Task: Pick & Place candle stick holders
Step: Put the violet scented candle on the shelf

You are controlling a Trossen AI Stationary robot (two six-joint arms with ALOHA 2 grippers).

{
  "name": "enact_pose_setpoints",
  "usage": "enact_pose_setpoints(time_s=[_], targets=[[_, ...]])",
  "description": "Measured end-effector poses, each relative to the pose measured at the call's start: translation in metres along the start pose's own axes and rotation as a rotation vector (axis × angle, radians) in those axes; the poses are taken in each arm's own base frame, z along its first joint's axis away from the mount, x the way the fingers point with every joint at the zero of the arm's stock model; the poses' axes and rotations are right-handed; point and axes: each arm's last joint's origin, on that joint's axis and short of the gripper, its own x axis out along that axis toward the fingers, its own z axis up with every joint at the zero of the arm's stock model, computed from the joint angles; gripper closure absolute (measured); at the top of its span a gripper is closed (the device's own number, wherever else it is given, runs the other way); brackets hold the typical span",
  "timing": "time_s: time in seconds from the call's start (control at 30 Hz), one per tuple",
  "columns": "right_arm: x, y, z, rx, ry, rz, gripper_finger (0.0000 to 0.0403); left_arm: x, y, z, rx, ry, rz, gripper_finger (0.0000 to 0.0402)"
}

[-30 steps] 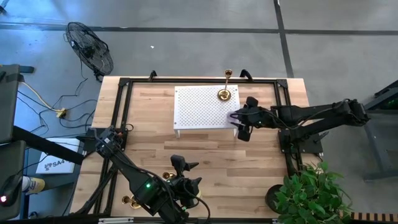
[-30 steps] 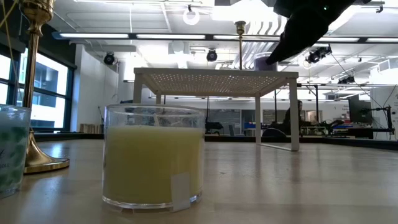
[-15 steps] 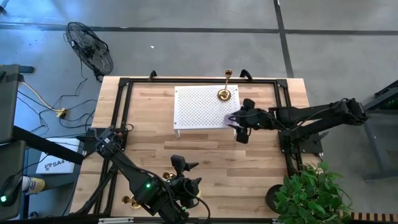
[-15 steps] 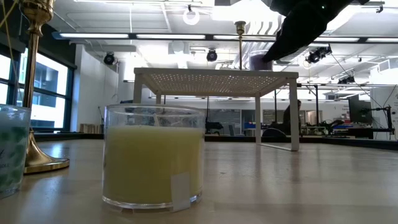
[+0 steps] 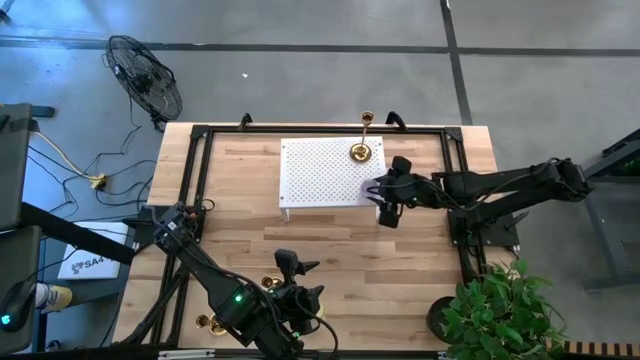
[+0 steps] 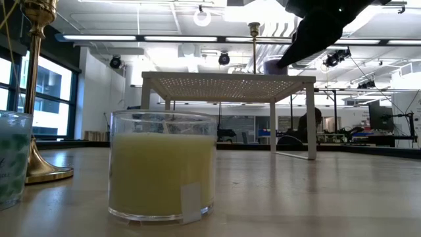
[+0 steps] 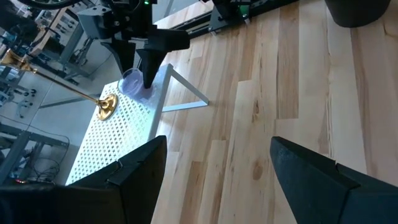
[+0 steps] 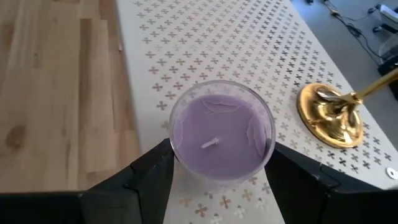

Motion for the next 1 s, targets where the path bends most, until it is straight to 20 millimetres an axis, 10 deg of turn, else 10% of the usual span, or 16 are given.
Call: enact_pose_setpoints(time_s=[1.0], targets=[[-0.0002, -0.0025, -0.001, 0.048, 0.007, -0.087, 0.0152, -0.0006, -0.0058, -0.0023, 0.001, 0.1, -0.194, 0.0121]])
